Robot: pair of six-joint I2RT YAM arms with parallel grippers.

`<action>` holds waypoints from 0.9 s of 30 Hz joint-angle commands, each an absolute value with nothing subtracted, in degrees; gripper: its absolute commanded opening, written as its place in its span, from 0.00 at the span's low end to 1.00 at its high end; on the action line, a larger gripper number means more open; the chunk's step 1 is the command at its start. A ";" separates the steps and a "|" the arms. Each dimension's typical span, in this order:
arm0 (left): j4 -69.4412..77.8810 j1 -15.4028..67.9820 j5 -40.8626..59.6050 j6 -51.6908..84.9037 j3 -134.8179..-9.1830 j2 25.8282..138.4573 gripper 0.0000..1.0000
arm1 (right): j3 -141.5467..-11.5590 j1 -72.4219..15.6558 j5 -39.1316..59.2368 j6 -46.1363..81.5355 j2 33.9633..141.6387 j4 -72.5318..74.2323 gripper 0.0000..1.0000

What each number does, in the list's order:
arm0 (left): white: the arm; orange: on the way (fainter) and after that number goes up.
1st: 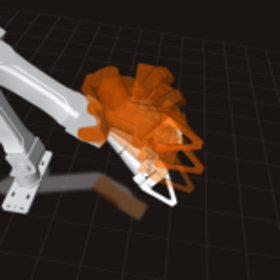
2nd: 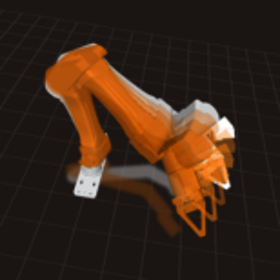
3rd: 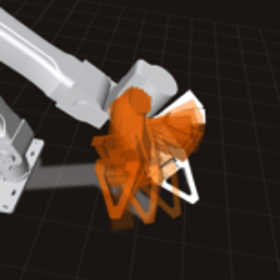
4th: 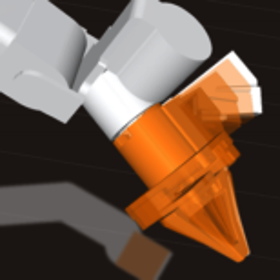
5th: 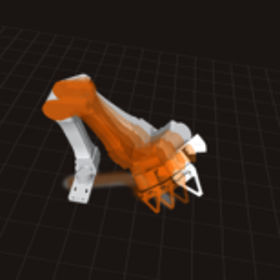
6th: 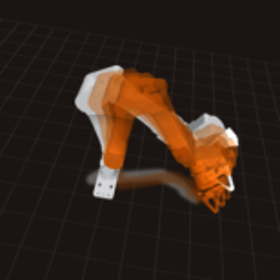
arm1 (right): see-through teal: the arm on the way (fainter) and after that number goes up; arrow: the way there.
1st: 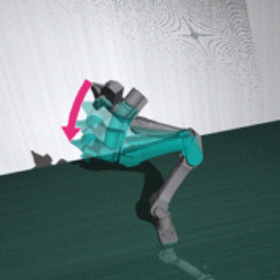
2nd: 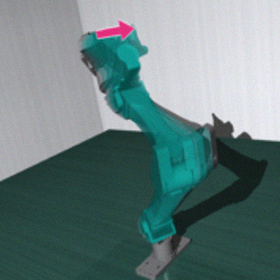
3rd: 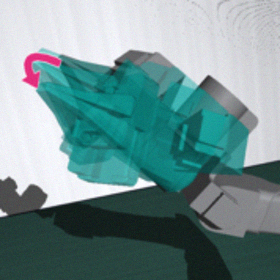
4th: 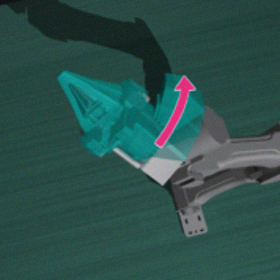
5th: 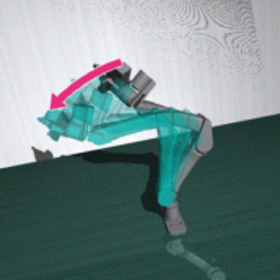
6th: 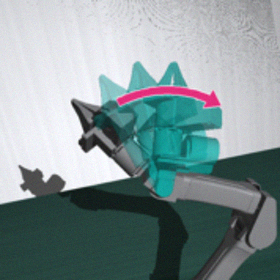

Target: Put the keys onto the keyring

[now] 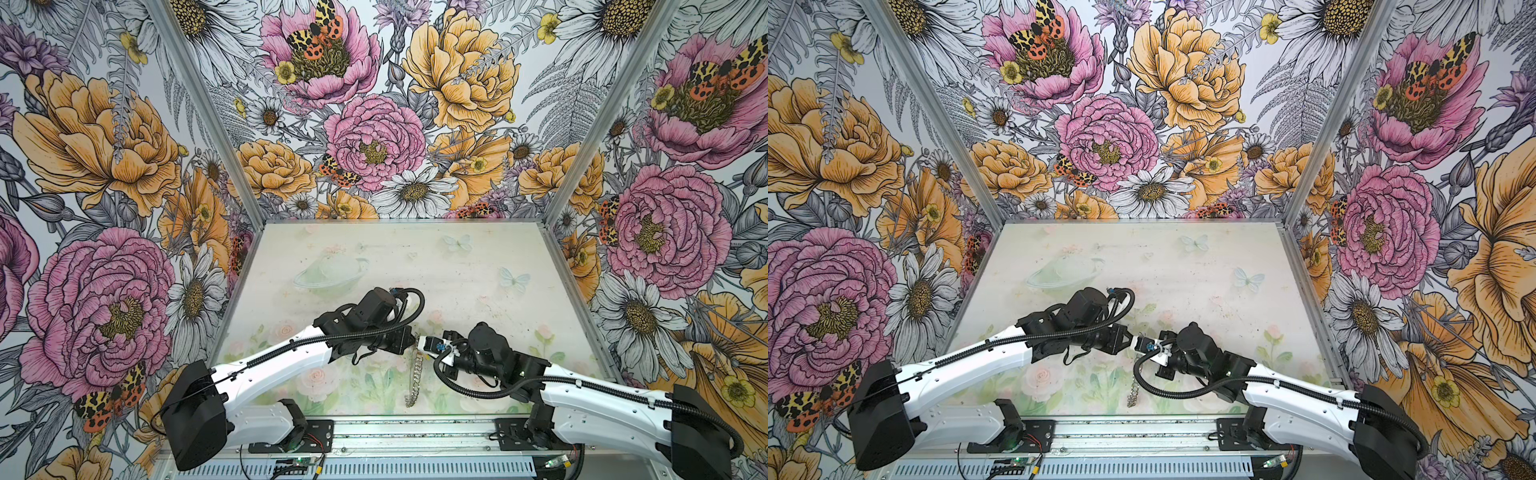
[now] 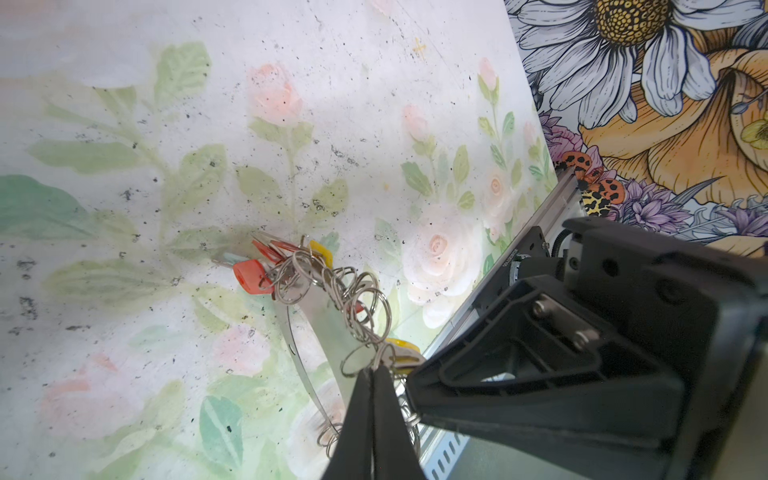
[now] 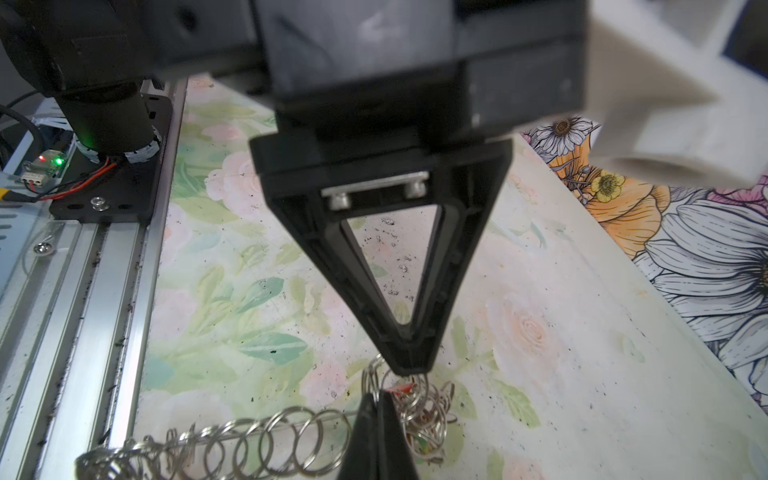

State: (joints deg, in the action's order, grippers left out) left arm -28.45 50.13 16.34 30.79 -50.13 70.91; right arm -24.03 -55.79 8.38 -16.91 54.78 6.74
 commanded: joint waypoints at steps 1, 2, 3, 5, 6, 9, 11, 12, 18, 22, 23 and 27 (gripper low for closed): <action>-31.43 48.43 12.66 31.42 -48.19 70.84 0.00 | -24.33 -55.17 7.01 -13.71 52.20 16.60 0.00; -31.40 48.22 12.66 31.44 -48.02 70.87 0.00 | -24.00 -54.96 6.78 -13.01 51.88 17.78 0.00; -31.42 48.04 12.70 31.50 -47.80 70.84 0.00 | -23.71 -54.79 6.68 -12.27 51.64 18.90 0.00; -31.31 47.59 12.69 31.72 -47.48 70.76 0.00 | -22.97 -54.11 7.15 -10.71 51.13 21.31 0.00; -31.35 47.51 12.66 31.73 -47.44 70.78 0.00 | -22.72 -53.75 7.73 -9.97 50.98 22.18 0.00; -31.29 47.37 12.71 31.72 -47.35 71.03 0.00 | -22.09 -53.35 8.44 -8.34 51.36 25.01 0.00; -31.19 47.25 12.97 31.72 -47.37 71.34 0.00 | -21.39 -53.03 7.52 -6.78 51.50 27.54 0.00; -31.28 47.28 13.04 31.62 -47.37 71.37 0.00 | -20.79 -52.78 6.90 -5.81 51.45 29.08 0.00; -30.31 47.28 13.75 31.62 -46.69 71.64 0.02 | -19.11 -51.92 5.21 -1.73 52.04 35.11 0.00; -29.21 47.27 14.68 31.71 -45.99 71.40 0.04 | -18.08 -51.55 4.00 0.02 52.52 38.28 0.00; -28.69 47.24 14.94 31.71 -45.85 71.30 0.05 | -17.86 -51.45 3.55 0.51 52.66 39.12 0.00; -26.67 47.64 15.65 31.45 -44.85 70.45 0.09 | -17.36 -51.16 3.10 1.32 53.33 41.10 0.00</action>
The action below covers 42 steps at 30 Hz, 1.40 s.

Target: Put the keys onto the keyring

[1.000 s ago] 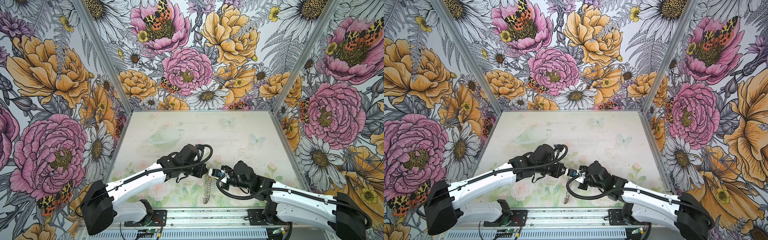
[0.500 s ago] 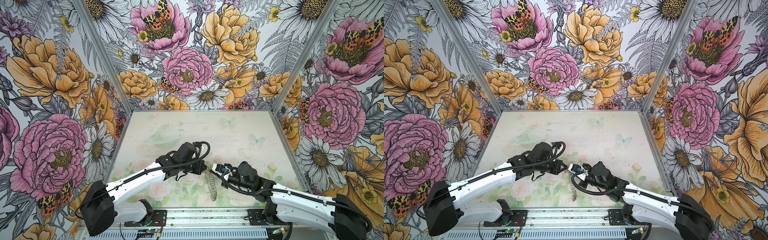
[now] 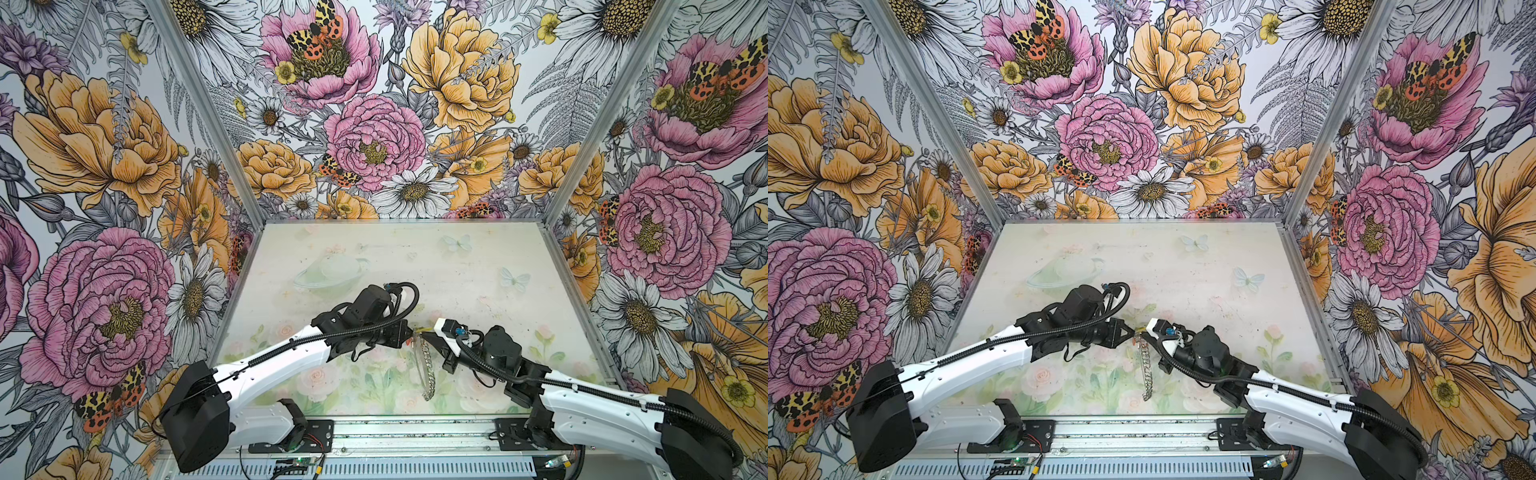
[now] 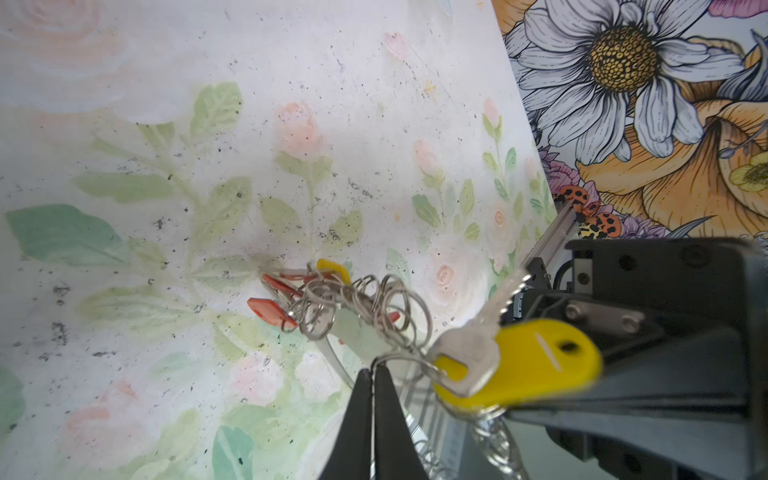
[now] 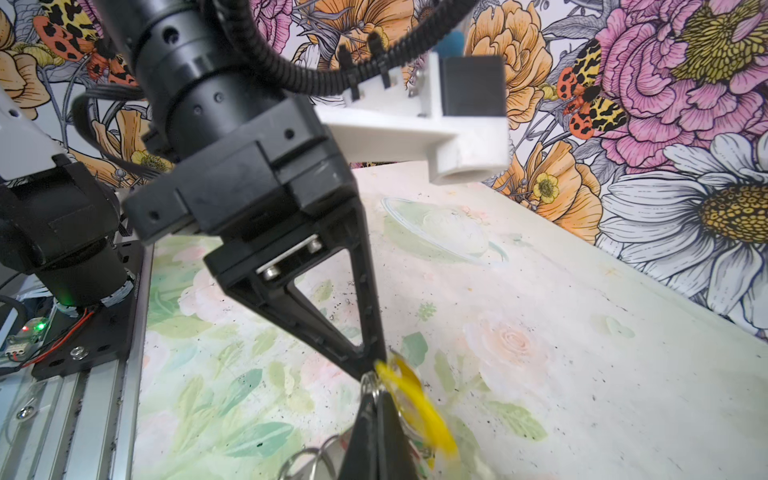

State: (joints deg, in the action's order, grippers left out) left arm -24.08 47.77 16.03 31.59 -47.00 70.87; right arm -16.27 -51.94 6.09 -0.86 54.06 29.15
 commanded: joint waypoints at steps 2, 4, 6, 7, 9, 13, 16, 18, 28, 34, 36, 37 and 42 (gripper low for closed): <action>-26.01 47.80 15.99 31.06 -44.39 70.16 0.12 | -17.27 -50.92 2.82 2.04 53.64 42.09 0.00; -25.71 48.15 16.11 30.60 -44.09 69.87 0.14 | -17.23 -50.61 3.05 2.36 54.00 42.35 0.00; -25.69 48.51 15.94 29.95 -44.04 69.49 0.15 | -17.39 -50.27 3.47 2.38 54.21 42.41 0.00; -25.67 48.59 15.61 29.73 -44.03 69.04 0.16 | -17.28 -50.07 3.71 2.38 54.24 42.45 0.00; -25.68 48.73 13.79 29.19 -43.78 67.02 0.16 | -17.29 -49.48 4.46 2.40 53.93 42.12 0.00; -24.97 48.76 9.95 27.84 -42.17 60.57 0.19 | -17.43 -48.10 6.04 2.42 52.99 40.58 0.00; -23.81 48.61 9.29 26.91 -40.97 57.15 0.20 | -17.47 -47.47 6.85 1.85 52.12 38.71 0.00; -23.78 48.67 8.57 26.31 -40.71 55.94 0.21 | -17.63 -47.18 6.86 0.81 51.27 36.39 0.00; -16.14 49.22 5.81 20.00 -37.17 49.37 0.25 | -18.83 -45.73 14.37 -0.73 48.69 29.21 0.00; -0.70 49.22 6.91 12.70 -28.19 44.29 0.26 | -19.97 -45.78 19.89 -2.00 48.64 25.67 0.00; 5.18 49.26 9.78 9.73 -24.78 43.36 0.26 | -20.43 -45.76 22.46 -2.51 48.77 24.69 0.00; 7.26 49.32 10.46 8.81 -23.52 43.03 0.27 | -20.56 -44.58 23.62 -2.87 48.83 24.24 0.00; 16.06 49.31 18.75 2.83 -18.53 42.53 0.28 | -20.83 -44.04 28.27 -3.71 49.41 23.65 0.00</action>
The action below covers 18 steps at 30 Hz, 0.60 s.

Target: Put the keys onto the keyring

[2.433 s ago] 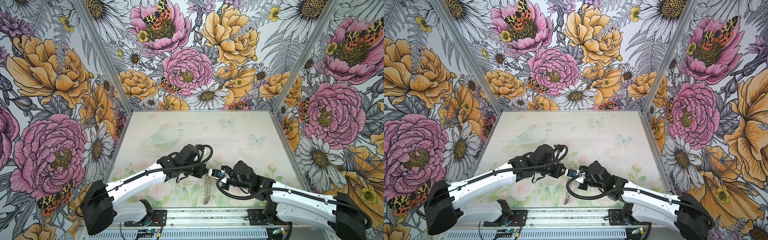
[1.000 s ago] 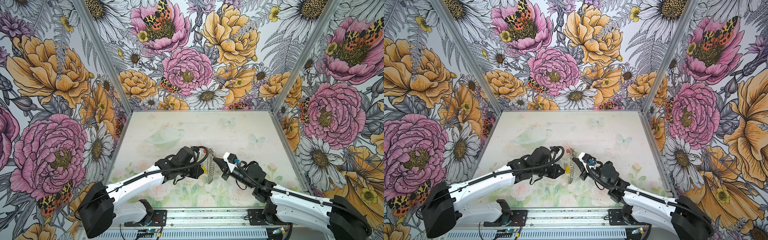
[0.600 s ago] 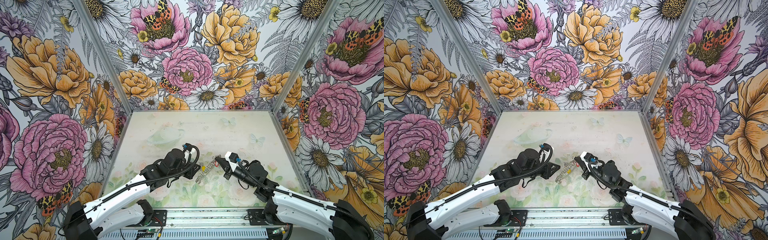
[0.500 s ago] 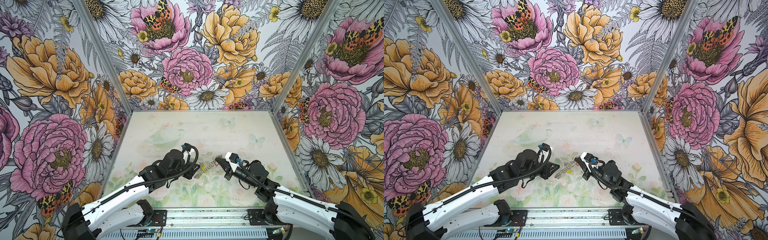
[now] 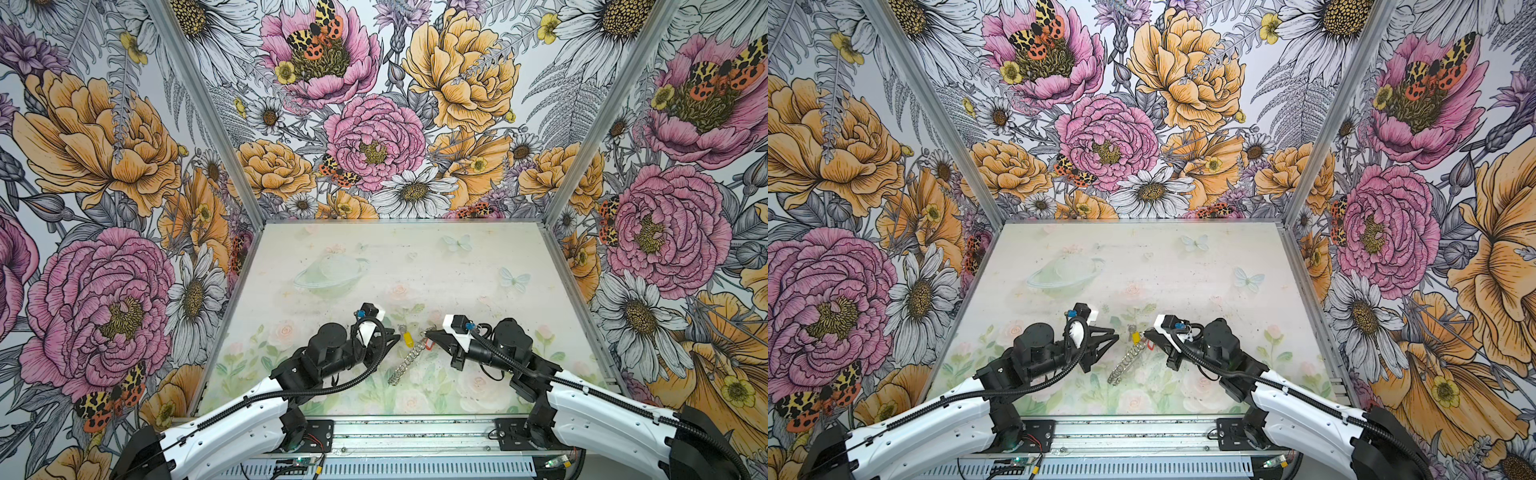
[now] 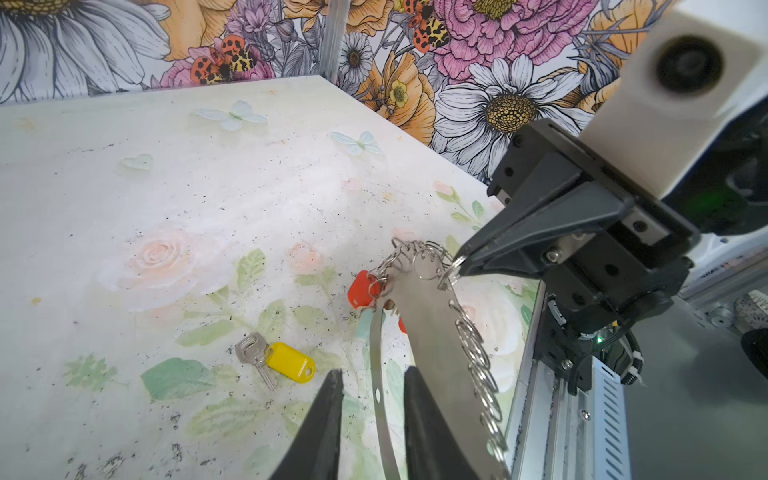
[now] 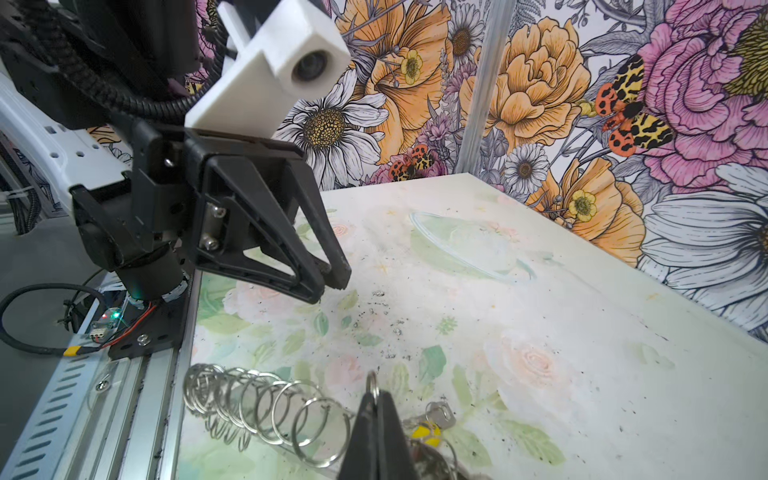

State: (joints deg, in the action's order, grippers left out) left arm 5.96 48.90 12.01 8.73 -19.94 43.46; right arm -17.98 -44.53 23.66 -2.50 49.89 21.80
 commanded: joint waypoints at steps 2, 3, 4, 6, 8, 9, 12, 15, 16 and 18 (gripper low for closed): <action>17.77 49.37 20.85 0.98 -17.56 42.70 0.28 | -21.26 -44.09 29.77 -3.95 49.81 23.67 0.00; 18.29 49.37 21.34 0.40 -17.26 42.80 0.28 | -21.46 -44.07 30.53 -3.95 50.06 23.65 0.00; 18.42 49.37 21.81 -0.21 -17.18 42.80 0.28 | -21.67 -44.07 31.25 -4.11 50.18 23.65 0.00; 19.83 49.32 22.65 -1.30 -16.64 43.17 0.28 | -22.13 -44.10 32.65 -4.21 50.70 23.81 0.00; 20.69 49.31 23.97 -1.95 -16.69 43.79 0.27 | -22.19 -44.06 33.74 -3.83 51.21 24.70 0.00; 20.77 49.35 24.91 -2.26 -16.92 44.15 0.26 | -22.15 -44.11 34.12 -3.49 51.50 25.31 0.00; 21.24 49.41 26.64 -3.18 -17.14 45.20 0.21 | -22.42 -44.07 35.12 -2.74 52.34 26.64 0.00; 21.86 49.39 27.20 -3.47 -17.16 45.94 0.20 | -22.24 -44.12 36.46 -1.89 52.89 28.70 0.00; 22.02 49.40 27.60 -3.62 -17.14 46.13 0.20 | -22.24 -44.08 37.00 -1.62 53.01 29.27 0.00; 22.10 49.41 28.32 -3.82 -17.14 46.48 0.19 | -22.24 -44.05 37.62 -1.19 53.34 30.11 0.00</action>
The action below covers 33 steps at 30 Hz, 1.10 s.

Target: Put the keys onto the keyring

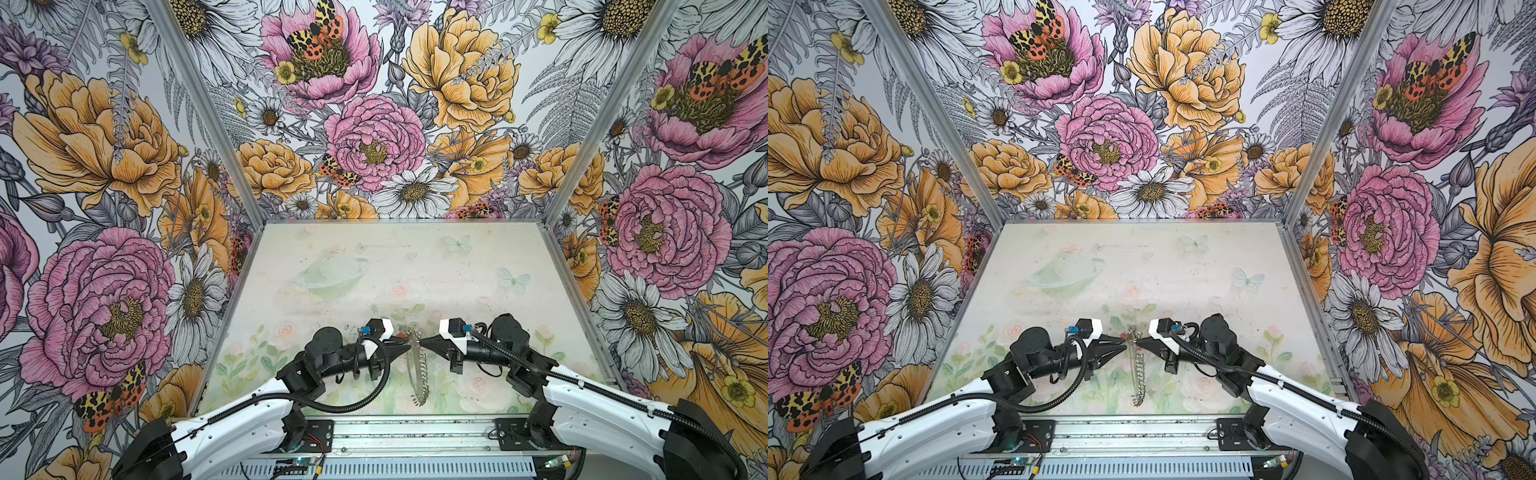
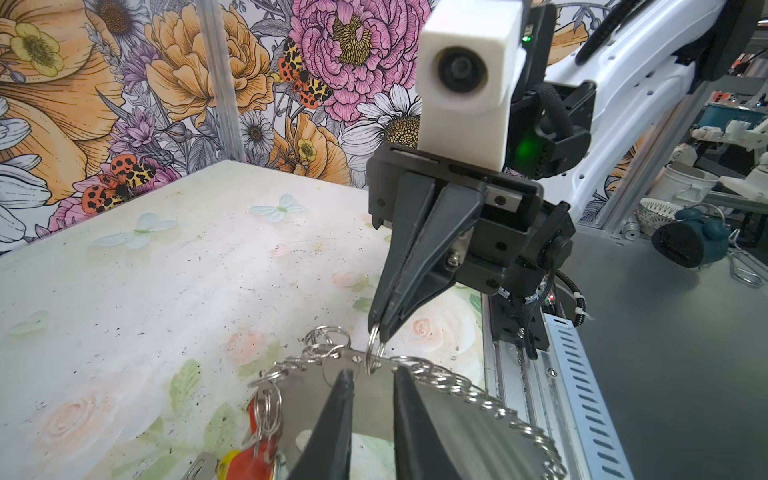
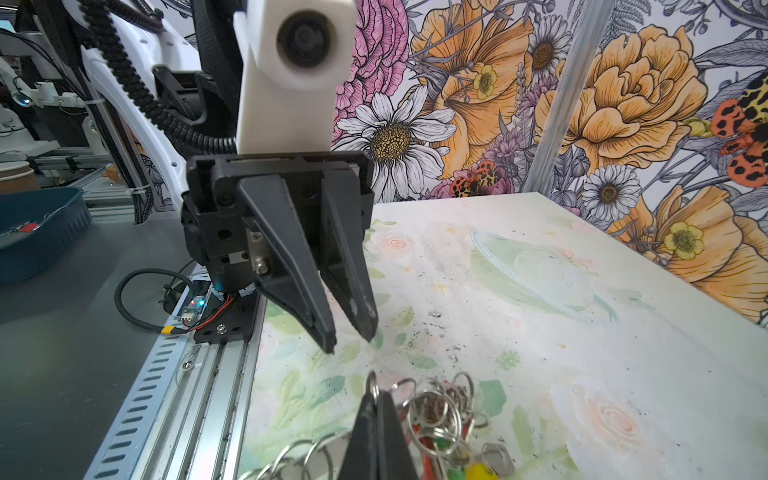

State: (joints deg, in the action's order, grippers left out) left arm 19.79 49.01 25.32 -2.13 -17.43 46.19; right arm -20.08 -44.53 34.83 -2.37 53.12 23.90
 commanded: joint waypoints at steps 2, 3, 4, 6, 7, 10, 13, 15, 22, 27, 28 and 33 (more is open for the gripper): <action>22.28 49.40 29.36 -3.99 -16.98 46.71 0.19 | -22.09 -44.16 38.26 -0.74 53.66 31.11 0.00; 22.32 49.44 29.42 -4.04 -16.88 46.80 0.18 | -22.05 -44.17 38.60 -0.47 53.78 31.59 0.00; 22.50 49.49 29.47 -4.12 -16.79 46.89 0.17 | -21.97 -44.20 39.00 -0.20 54.03 32.21 0.00; 22.66 49.46 29.44 -4.20 -16.70 47.15 0.16 | -22.04 -44.25 39.57 0.14 54.22 32.93 0.00; 22.80 49.44 29.46 -4.30 -16.71 47.33 0.16 | -21.98 -44.30 40.01 0.27 54.31 33.20 0.00; 23.12 49.56 29.59 -4.34 -16.90 47.85 0.14 | -22.14 -44.36 40.69 0.43 54.53 33.34 0.00; 23.34 49.75 30.01 -4.55 -17.13 48.33 0.12 | -22.15 -44.63 40.91 0.60 54.58 33.48 0.00; 23.34 49.84 30.25 -4.64 -17.36 48.73 0.10 | -22.23 -44.73 40.82 0.54 54.71 33.48 0.00; 24.04 50.12 30.32 -4.49 -17.76 50.05 0.09 | -22.28 -45.03 40.73 0.55 55.26 33.77 0.00; 24.79 50.38 30.48 -4.28 -18.11 51.14 0.08 | -22.24 -45.16 40.77 0.78 55.81 34.43 0.00; 24.79 50.32 30.41 -4.26 -18.26 51.39 0.07 | -22.30 -45.15 40.75 0.78 55.90 34.58 0.00; 25.13 50.45 29.83 -4.14 -18.44 51.68 0.03 | -22.41 -45.15 40.84 0.84 56.71 34.65 0.00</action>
State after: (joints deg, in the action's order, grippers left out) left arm 22.76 49.65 28.80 -3.40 -17.43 51.27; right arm -20.10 -44.58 39.72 -0.21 56.29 30.02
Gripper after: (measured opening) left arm 0.052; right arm 0.047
